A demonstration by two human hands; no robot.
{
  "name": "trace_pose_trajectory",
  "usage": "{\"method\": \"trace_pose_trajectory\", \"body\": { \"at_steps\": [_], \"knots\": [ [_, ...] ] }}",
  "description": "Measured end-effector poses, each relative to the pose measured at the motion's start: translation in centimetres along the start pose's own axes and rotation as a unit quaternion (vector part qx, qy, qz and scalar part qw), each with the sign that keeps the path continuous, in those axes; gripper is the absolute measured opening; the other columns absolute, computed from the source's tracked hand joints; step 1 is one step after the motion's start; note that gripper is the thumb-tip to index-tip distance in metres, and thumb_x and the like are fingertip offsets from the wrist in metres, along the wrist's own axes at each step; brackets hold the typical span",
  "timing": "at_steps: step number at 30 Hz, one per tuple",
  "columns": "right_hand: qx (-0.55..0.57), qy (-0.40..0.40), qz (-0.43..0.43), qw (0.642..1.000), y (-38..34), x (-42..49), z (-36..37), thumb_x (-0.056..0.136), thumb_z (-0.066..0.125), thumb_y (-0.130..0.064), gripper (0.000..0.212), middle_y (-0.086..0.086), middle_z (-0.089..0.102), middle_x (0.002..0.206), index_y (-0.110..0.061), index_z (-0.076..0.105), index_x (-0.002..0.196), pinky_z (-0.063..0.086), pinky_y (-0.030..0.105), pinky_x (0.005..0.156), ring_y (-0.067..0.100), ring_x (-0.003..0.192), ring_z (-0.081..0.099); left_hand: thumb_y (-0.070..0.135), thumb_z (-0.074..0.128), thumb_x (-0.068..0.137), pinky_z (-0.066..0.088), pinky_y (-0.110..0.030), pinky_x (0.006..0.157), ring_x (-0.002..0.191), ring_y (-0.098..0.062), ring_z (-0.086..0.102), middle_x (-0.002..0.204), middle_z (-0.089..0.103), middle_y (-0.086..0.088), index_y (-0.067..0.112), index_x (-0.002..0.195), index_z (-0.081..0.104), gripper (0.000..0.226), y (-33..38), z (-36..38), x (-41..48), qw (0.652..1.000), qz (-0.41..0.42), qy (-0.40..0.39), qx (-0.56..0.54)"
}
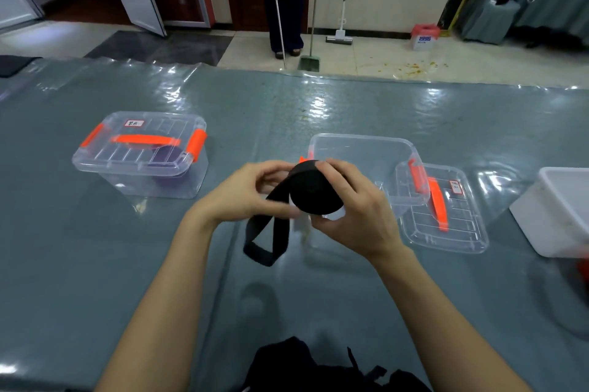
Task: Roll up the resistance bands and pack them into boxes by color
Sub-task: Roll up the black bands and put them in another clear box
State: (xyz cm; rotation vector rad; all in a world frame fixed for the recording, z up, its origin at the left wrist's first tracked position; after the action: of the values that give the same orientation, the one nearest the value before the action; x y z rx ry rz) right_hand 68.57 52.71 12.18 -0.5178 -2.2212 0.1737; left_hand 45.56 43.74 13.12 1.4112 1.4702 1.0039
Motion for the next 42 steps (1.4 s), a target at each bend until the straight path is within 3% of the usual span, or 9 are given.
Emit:
{"method": "trace_pose_trajectory", "body": {
  "at_steps": [5,10,19,23,26,29,32,37,42],
  "knots": [
    [-0.006,0.040,0.059,0.997,1.1,-0.3,-0.9,0.077,0.091,-0.032,0.071,0.006,0.066,0.135,-0.007,0.067,0.140,0.062,0.033,0.089,0.023,0.115,0.069,-0.012,0.083,0.077,0.045,-0.035,0.123,0.131,-0.005,0.068,0.131,0.078,0.011,0.026,0.128,0.076,0.064,-8.6,3.4,-1.6,0.994,-0.099,-0.041,0.027],
    [-0.011,0.063,0.104,0.993,1.5,-0.6,-1.2,0.072,0.094,-0.031,0.075,0.005,0.067,0.136,-0.008,0.067,0.138,0.064,0.038,0.083,0.022,0.114,0.070,-0.034,0.065,0.076,0.053,-0.041,0.116,0.133,-0.019,0.069,0.122,0.081,0.004,0.012,0.120,0.073,0.064,-13.0,5.7,-1.9,0.989,-0.117,0.059,-0.069],
    [-0.029,0.093,0.104,0.990,2.5,-0.3,-1.8,0.076,0.088,-0.034,0.074,0.007,0.069,0.138,-0.004,0.065,0.139,0.063,0.038,0.089,0.024,0.119,0.071,0.013,0.094,0.084,0.060,-0.033,0.049,0.055,-0.015,0.069,0.062,0.066,-0.002,0.027,0.076,0.066,0.033,-14.5,5.3,-3.1,0.946,-0.123,0.297,-0.043],
    [-0.040,0.093,0.096,0.990,2.5,-0.5,-1.6,0.078,0.086,-0.036,0.072,0.006,0.069,0.138,-0.005,0.066,0.139,0.064,0.040,0.087,0.025,0.119,0.071,0.028,0.083,0.095,0.052,-0.030,0.039,0.043,-0.023,0.067,0.069,0.066,-0.006,0.030,0.082,0.051,0.035,-14.7,4.5,-3.9,0.894,-0.150,0.422,-0.001],
    [-0.042,0.077,0.080,0.993,2.5,-0.6,-1.4,0.076,0.089,-0.033,0.073,0.006,0.068,0.141,-0.005,0.066,0.139,0.064,0.044,0.086,0.026,0.120,0.071,0.042,0.090,0.087,0.067,-0.041,0.062,0.070,-0.029,0.077,0.093,0.072,-0.013,0.030,0.097,0.057,0.037,-15.5,4.0,-4.1,0.925,-0.206,0.318,0.008],
    [-0.031,0.062,0.052,0.996,2.1,-0.7,-1.2,0.076,0.091,-0.030,0.072,0.006,0.067,0.145,-0.006,0.066,0.139,0.064,0.044,0.085,0.026,0.121,0.072,0.071,0.097,0.058,0.061,-0.038,0.101,0.115,-0.006,0.072,0.123,0.073,0.009,0.034,0.132,0.061,0.090,-14.5,3.5,-4.7,0.964,-0.225,0.140,0.020],
    [-0.024,0.043,0.013,0.999,1.3,-0.8,-0.9,0.077,0.089,-0.025,0.069,0.006,0.065,0.149,-0.006,0.067,0.139,0.063,0.042,0.085,0.027,0.119,0.072,0.072,0.095,0.061,0.046,-0.042,0.122,0.138,-0.004,0.062,0.142,0.070,0.012,0.030,0.148,0.058,0.104,-10.2,2.8,-4.0,0.981,-0.131,0.143,-0.014],
    [-0.027,0.037,-0.053,0.998,0.3,-0.6,-0.5,0.083,0.087,-0.021,0.065,0.012,0.064,0.150,-0.007,0.063,0.142,0.059,0.041,0.089,0.031,0.114,0.072,0.051,0.092,0.081,0.049,-0.033,0.118,0.138,-0.016,0.066,0.141,0.074,0.004,0.028,0.148,0.061,0.077,-1.0,1.7,-1.9,0.985,0.045,0.154,-0.062],
    [-0.021,0.068,-0.085,0.994,-0.5,-0.3,-1.0,0.091,0.080,-0.021,0.058,0.014,0.062,0.152,-0.009,0.058,0.143,0.057,0.040,0.088,0.033,0.108,0.072,0.027,0.097,0.077,0.062,-0.027,0.097,0.102,-0.017,0.082,0.109,0.085,0.002,0.030,0.116,0.081,0.043,3.4,1.9,-0.9,0.989,0.071,0.125,-0.019]
  ]
}}
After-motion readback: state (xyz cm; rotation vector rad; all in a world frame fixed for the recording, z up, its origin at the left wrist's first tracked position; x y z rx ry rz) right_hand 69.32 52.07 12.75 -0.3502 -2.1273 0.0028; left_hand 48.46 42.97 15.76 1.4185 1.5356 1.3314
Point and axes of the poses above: each hand's wrist, its own x-axis towards the middle knuckle, its own z-axis out of the palm, y = z × x, the point moved 2 cm from there along x, towards the middle knuckle
